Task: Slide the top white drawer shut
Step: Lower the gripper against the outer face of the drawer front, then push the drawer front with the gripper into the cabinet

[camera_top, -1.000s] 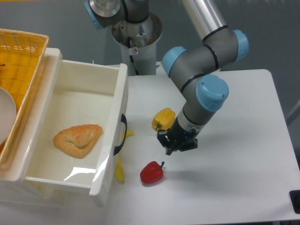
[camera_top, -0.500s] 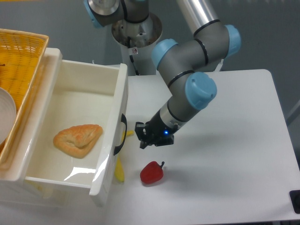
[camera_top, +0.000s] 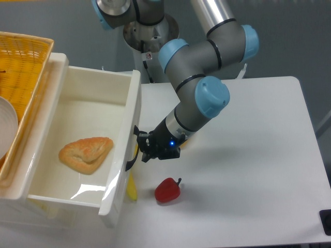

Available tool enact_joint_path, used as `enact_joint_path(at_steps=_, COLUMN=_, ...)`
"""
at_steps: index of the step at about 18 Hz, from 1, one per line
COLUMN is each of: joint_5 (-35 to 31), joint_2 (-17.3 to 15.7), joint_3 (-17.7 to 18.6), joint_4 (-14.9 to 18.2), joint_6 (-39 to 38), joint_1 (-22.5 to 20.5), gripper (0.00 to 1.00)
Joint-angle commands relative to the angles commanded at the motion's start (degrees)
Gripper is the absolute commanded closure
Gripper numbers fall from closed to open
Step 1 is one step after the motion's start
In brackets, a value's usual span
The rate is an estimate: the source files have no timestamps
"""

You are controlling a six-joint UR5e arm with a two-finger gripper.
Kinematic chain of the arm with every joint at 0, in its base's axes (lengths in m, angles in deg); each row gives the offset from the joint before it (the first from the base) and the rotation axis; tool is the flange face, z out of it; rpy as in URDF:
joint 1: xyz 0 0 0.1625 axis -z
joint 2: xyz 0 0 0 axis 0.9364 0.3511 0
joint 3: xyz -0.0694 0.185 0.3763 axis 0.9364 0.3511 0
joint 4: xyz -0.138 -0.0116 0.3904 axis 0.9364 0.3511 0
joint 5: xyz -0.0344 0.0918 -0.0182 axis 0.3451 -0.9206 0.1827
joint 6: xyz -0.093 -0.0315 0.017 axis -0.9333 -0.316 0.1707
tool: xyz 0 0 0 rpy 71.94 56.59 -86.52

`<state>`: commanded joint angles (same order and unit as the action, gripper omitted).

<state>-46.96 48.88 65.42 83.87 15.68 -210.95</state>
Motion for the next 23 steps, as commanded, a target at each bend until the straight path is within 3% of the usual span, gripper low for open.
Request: enact_joint_path(at_steps=23, joint_5=1.14, joint_2=-2.29, joint_3=0.0, joint_4=0.09, joint_6=-1.05, joint_1=2.54, gripper=1.0)
